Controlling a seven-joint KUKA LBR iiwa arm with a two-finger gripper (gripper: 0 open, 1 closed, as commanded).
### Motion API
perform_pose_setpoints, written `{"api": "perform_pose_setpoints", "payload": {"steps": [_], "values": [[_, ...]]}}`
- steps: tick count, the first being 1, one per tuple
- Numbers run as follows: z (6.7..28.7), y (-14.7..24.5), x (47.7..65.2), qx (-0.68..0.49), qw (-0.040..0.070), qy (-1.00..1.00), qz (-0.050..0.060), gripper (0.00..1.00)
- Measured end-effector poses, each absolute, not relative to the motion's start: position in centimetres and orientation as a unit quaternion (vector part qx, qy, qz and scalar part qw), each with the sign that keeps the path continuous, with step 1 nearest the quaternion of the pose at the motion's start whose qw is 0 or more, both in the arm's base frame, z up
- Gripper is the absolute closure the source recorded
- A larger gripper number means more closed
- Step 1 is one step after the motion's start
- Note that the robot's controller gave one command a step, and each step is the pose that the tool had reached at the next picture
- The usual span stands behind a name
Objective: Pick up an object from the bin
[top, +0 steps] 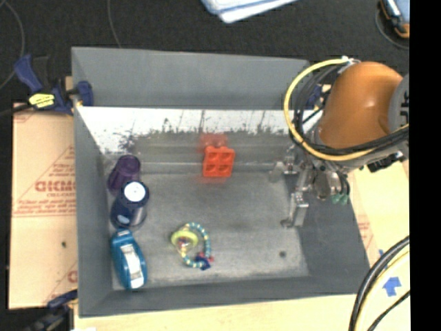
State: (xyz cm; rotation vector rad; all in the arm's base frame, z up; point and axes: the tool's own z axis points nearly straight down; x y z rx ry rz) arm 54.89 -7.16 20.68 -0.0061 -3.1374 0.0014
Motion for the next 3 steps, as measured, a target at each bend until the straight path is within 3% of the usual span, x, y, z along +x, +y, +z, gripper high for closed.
{"api": "perform_pose_setpoints", "payload": {"steps": [1,2,3], "values": [[21.1,-7.1,55.0,0.000,-0.002,-1.000,0.001,0.00],[6.7,-4.1,64.9,-0.012,-0.001,-1.000,0.000,0.00],[13.3,-3.2,62.5,-0.348,-0.004,-0.937,0.000,0.00]]}}
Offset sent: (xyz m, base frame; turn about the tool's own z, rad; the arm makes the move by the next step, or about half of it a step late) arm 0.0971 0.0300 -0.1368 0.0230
